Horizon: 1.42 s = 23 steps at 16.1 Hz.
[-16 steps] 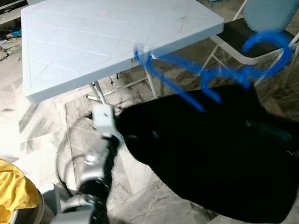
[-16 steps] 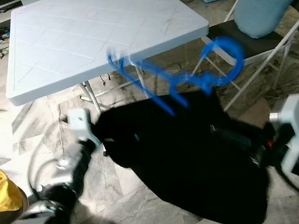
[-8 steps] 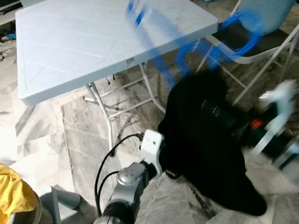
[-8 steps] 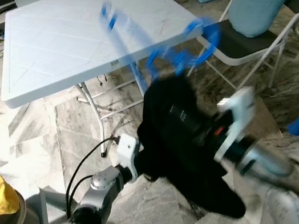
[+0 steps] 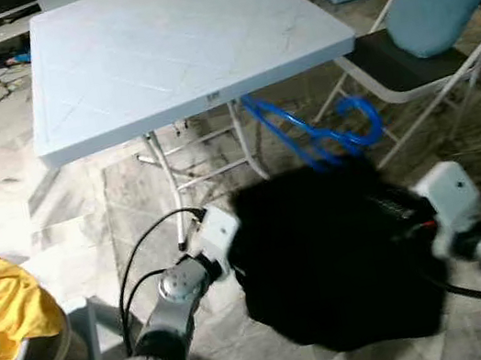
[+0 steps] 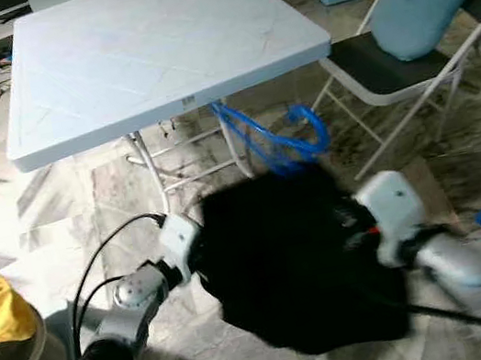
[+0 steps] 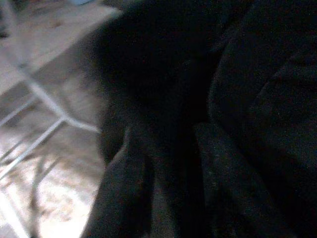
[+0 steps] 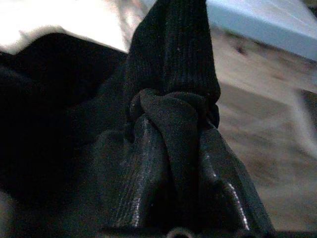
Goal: Hang hanger
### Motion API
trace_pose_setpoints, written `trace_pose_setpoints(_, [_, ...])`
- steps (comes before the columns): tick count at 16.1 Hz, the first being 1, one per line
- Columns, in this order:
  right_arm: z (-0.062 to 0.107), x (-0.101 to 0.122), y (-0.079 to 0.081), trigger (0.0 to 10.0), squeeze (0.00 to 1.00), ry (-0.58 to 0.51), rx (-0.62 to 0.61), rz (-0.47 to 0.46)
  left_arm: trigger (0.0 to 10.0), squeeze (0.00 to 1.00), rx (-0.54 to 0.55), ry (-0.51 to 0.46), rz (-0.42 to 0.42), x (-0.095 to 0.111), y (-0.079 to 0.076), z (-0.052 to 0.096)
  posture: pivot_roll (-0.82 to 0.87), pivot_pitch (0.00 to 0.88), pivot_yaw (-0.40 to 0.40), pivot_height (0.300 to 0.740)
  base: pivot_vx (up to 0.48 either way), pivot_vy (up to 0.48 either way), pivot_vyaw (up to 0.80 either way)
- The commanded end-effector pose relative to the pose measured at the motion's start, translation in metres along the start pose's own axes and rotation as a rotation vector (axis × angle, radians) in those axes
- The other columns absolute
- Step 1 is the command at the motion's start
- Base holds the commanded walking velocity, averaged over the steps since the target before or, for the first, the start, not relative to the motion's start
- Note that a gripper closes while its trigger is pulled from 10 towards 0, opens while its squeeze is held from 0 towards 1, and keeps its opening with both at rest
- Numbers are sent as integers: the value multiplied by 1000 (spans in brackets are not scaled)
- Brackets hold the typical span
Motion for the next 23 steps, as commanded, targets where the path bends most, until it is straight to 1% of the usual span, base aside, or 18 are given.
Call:
trace_pose_setpoints(1, [-2,5,-11,10000,0,-31,-47,72,10000,1000,-63,-21,-33,2,-8,1,-225,163,66,740,0,0,0])
trace_pose_setpoints(2, [-7,2,-20,10000,0,-25,-94,146,10000,1000,-99,-26,-40,1,-15,3,-219,167,70,740,0,0,0])
trace_pose_setpoints(4, [-17,-7,-21,10000,0,9,-78,183,10000,1000,-132,1,-5,-6,-24,3,-209,169,70,740,0,0,0])
trace_pose_setpoints(5, [-27,-9,-21,10000,0,-7,-104,182,10000,1000,-199,20,-4,-12,-39,5,-202,168,69,740,0,0,0])
trace_pose_setpoints(6, [-30,-9,-15,10000,0,-16,-74,181,10000,1000,-192,1,-22,-9,-39,5,-197,168,70,740,0,0,0])
trace_pose_setpoints(7, [-31,-12,-7,10000,0,-8,-37,237,10000,1000,-160,-25,-43,-4,-35,5,-196,168,70,740,0,0,0])
trace_pose_setpoints(8, [-30,-20,1,10000,0,14,22,278,10000,1000,-64,-40,-105,3,-14,6,-192,168,73,740,0,0,0])
trace_pose_setpoints(9, [-29,-21,3,10000,0,21,40,277,10000,1000,-35,-42,-127,5,-7,6,-187,170,73,740,0,0,0])
trace_pose_setpoints(10, [-22,-30,2,10000,0,59,91,322,10000,1000,-9,-52,-201,12,10,11,-185,170,71,740,0,0,0])
trace_pose_setpoints(11, [-19,-34,0,10000,0,73,107,340,10000,1000,-16,-57,-225,14,14,13,-185,170,71,740,0,0,0])
trace_pose_setpoints(12, [-9,-42,-6,10000,0,116,149,383,10000,1000,-58,-60,-297,17,17,16,-181,172,72,740,0,0,0])
trace_pose_setpoints(15, [3,-44,-8,10000,0,156,259,432,10000,1000,-120,-95,-377,24,14,19,-192,179,86,740,0,0,0])
trace_pose_setpoints(17, [5,-43,-8,10000,0,174,334,481,10000,1000,-145,-88,-412,23,10,18,-194,180,88,740,0,0,0])
trace_pose_setpoints(18, [6,-38,-1,10000,0,169,411,497,10000,1000,-182,-79,-420,20,5,16,-196,176,91,740,0,0,0])
trace_pose_setpoints(19, [8,-37,3,10000,0,173,452,504,10000,1000,-190,-77,-430,20,2,15,-195,171,93,740,0,0,0])
trace_pose_setpoints(20, [11,-35,9,10000,0,172,500,512,10000,1000,-198,-72,-432,20,1,13,-200,165,94,740,0,0,0])
trace_pose_setpoints(21, [11,-35,9,10000,0,172,500,512,10000,1000,-198,-72,-432,20,1,13,-200,165,94,740,0,0,0])
trace_pose_setpoints(23, [16,-24,25,10000,0,122,590,488,10000,1000,-208,-43,-437,16,1,12,-206,161,94,740,0,0,0])
Point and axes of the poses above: a point about 5 cm out from each wrist's last joint towards the gripper, its own z axis pointing back from the gripper into the wrist, its own x axis along the axis of the wrist's last joint, y = z × x, the point moved 5 cm from there along -z, pointing out of the wrist towards the gripper, and after that the axes turned 9 degrees about -z, right-handed, at the moved point
